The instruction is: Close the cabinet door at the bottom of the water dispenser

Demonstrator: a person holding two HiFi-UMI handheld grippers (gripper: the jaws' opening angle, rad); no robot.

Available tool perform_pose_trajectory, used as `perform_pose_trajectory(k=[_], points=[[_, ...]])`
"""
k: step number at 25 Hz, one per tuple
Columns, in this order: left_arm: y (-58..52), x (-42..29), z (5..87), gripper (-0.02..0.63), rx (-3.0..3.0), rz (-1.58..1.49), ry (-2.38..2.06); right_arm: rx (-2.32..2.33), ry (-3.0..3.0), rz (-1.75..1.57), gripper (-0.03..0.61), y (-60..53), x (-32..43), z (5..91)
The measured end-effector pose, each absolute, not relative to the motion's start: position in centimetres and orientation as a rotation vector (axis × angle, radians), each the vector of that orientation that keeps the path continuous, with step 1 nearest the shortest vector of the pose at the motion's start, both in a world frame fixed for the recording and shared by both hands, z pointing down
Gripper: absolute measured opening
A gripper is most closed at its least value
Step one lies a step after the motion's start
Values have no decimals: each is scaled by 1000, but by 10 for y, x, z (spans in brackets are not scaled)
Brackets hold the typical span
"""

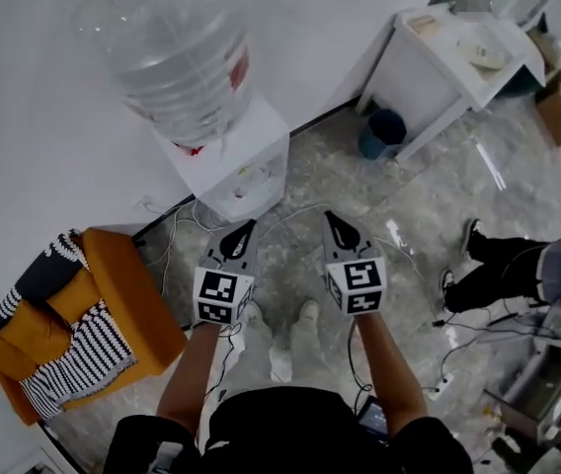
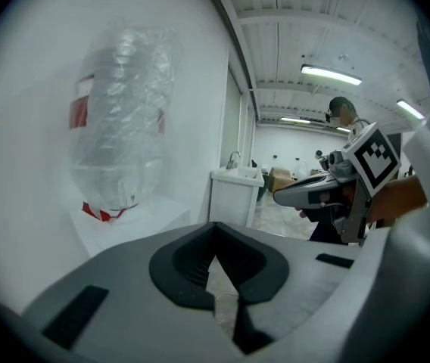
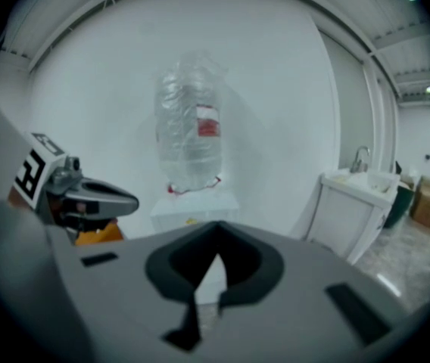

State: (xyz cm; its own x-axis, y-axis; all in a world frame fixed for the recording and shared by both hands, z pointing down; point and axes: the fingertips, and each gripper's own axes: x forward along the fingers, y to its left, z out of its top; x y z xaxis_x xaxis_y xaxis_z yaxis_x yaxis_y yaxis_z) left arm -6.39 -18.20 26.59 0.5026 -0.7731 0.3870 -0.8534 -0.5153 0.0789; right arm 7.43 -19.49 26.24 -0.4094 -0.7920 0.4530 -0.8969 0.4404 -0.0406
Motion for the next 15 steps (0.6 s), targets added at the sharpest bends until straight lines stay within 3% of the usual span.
perform_pose_trajectory(k=[15], points=[[-182, -66, 143, 11, 2586, 257, -1462, 1558, -2438, 286, 34, -188, 84, 154]])
